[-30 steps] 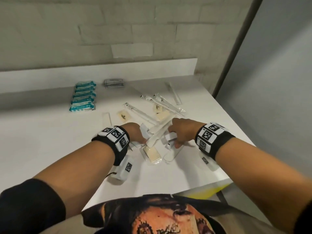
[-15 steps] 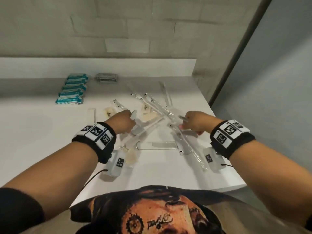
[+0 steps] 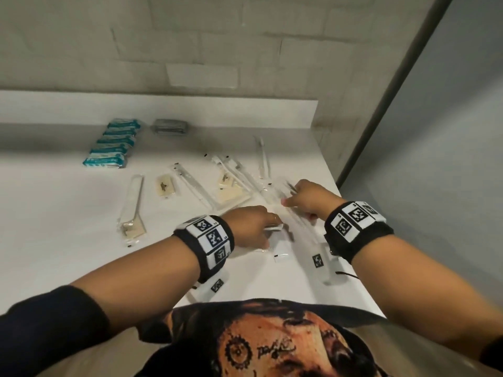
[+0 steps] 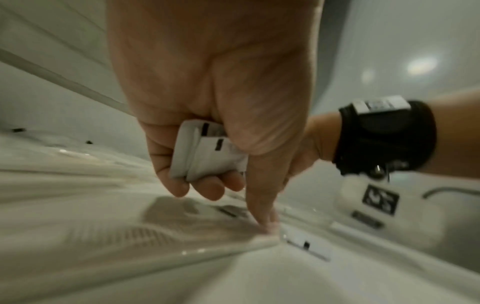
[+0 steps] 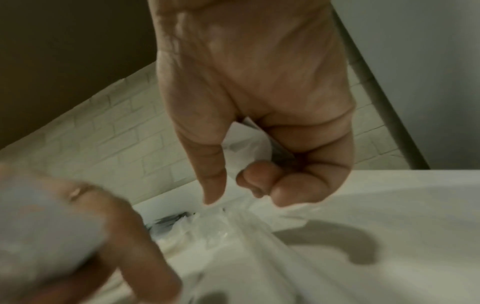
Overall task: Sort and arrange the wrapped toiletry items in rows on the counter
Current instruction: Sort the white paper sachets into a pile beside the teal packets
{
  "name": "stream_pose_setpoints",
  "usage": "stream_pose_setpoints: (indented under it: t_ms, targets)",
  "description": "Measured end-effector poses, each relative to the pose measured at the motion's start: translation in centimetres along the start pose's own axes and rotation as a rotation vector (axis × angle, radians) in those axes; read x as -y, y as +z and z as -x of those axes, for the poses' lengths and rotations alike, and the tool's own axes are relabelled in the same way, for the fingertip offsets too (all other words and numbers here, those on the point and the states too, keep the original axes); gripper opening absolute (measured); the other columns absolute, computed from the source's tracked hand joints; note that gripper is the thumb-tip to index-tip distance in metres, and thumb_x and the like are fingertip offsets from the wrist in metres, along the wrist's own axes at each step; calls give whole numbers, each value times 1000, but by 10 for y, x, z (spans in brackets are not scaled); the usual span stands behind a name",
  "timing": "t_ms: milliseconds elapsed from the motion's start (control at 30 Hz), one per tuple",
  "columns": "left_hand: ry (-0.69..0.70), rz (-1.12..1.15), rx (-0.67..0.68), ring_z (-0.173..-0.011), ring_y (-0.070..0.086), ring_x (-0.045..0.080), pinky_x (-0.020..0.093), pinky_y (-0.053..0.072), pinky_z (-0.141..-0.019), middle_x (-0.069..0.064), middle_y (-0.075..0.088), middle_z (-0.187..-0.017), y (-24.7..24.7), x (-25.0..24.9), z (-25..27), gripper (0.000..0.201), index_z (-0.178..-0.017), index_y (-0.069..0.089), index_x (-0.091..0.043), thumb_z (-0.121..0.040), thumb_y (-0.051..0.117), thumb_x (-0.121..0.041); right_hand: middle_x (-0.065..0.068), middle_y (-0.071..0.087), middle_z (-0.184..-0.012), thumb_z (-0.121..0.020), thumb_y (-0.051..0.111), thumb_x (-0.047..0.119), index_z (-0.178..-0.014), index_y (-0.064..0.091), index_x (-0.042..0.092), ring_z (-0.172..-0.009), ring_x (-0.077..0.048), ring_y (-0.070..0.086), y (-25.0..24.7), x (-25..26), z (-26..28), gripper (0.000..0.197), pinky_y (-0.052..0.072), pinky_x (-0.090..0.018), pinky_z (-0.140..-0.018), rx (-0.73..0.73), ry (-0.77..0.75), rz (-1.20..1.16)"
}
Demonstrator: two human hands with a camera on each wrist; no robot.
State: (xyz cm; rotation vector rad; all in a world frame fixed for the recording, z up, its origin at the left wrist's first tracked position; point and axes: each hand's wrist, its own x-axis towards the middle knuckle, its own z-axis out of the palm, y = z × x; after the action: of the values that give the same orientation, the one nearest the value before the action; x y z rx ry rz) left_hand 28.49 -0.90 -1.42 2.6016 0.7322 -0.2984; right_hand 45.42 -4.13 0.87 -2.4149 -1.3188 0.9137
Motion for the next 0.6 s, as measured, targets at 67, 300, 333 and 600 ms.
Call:
stream_pose_setpoints:
  t_ms: [67, 300, 333, 600]
  targets:
    - [9, -80, 32, -106, 53, 23, 27, 33, -73, 3, 52, -112, 2, -9, -9, 48, -130, 52, -31, -84, 65, -35, -11, 53, -66, -89, 62, 21, -96, 46, 6, -47, -22, 47, -4, -6, -3, 24, 43, -29, -47, -15, 6, -225]
    - [-85, -211, 76, -111, 54, 27, 28, 38, -76, 8, 52, -122, -4, -20, -27, 58, -127, 51, -17, -81, 68, -47, -13, 67, -93, -92, 58, 22, -102, 61, 8, -80, -28, 65, -8, -18, -4, 17, 56, -39, -69, 9, -110, -493]
    - [-102, -216, 102, -108, 55, 27, 29, 42, -78, 8, 53, -120, -4, -18, -28, 57, -123, 54, -15, -80, 67, -50, -12, 67, -95, -91, 62, 23, -102, 63, 8, -85, -28, 66, -10, -19, -4, 19, 57, -39, -73, -10, -121, -501]
    - [-293, 744, -364, -91, 63, 17, 30, 52, -80, -5, 60, -118, -20, 14, -4, 35, -122, 48, -11, -91, 57, -25, -6, 69, -89, -83, 67, -5, -99, 62, 11, -79, -21, 67, -30, -12, 11, 23, 55, -31, -69, 13, -229, -982]
